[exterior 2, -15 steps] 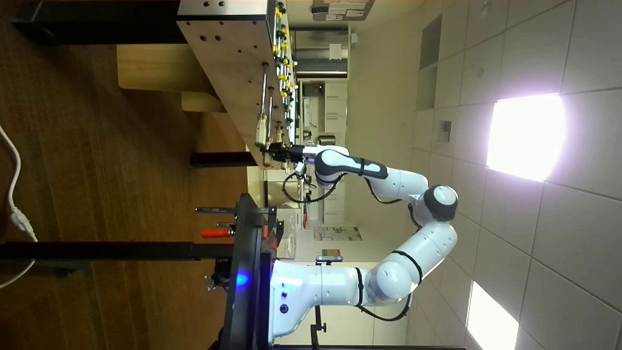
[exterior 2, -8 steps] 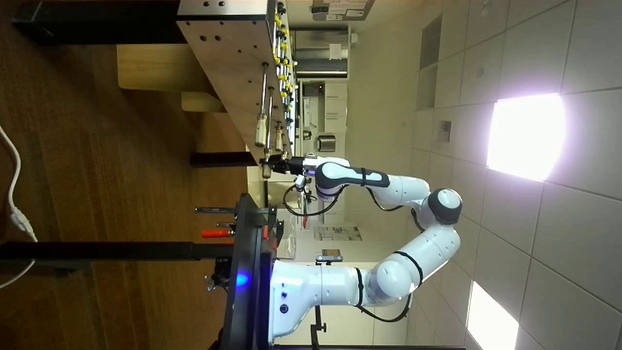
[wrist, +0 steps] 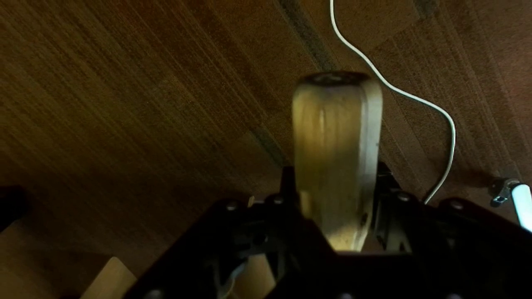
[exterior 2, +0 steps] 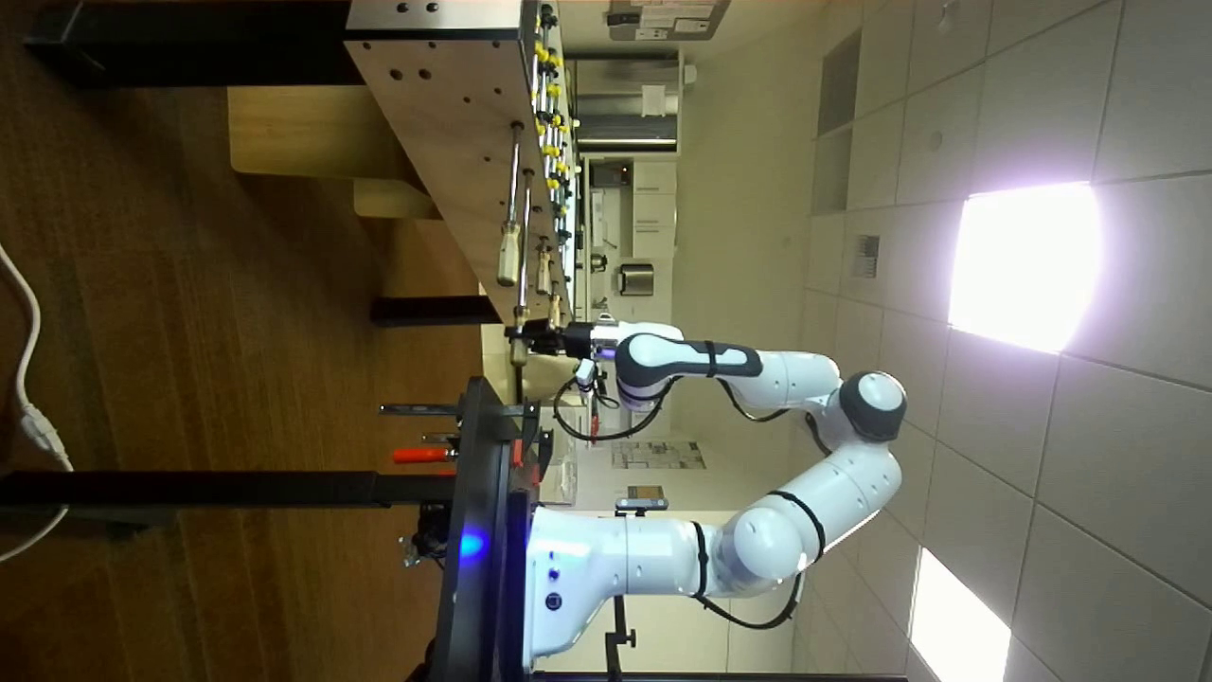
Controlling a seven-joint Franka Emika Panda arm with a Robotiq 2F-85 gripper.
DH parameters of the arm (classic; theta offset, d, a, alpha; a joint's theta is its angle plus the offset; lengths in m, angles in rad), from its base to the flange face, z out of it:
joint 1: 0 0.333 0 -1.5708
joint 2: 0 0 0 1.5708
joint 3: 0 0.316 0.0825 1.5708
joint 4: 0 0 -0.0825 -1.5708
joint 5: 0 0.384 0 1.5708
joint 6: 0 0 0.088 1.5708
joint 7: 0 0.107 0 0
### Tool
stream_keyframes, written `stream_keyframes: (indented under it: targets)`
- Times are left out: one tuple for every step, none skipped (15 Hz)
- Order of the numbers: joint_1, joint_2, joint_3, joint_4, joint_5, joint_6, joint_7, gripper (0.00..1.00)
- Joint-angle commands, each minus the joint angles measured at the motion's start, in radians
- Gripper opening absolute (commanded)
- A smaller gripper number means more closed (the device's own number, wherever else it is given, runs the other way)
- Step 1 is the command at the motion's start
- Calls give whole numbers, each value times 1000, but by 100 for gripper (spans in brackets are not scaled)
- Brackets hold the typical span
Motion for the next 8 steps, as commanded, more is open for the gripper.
stream_keyframes:
  targets:
    - [40,-169,35,-180,13,-16,77,14]
    - [40,-171,35,-187,13,-13,77,14]
    - [39,-174,35,-193,14,-11,78,14]
    - [40,-176,34,-199,14,-8,78,14]
    - [41,-178,33,-204,14,-5,78,14]
    - [41,-180,32,-210,14,-2,77,14]
    - [41,-182,31,-214,14,-1,77,14]
    - [43,-184,30,-218,14,0,77,14]
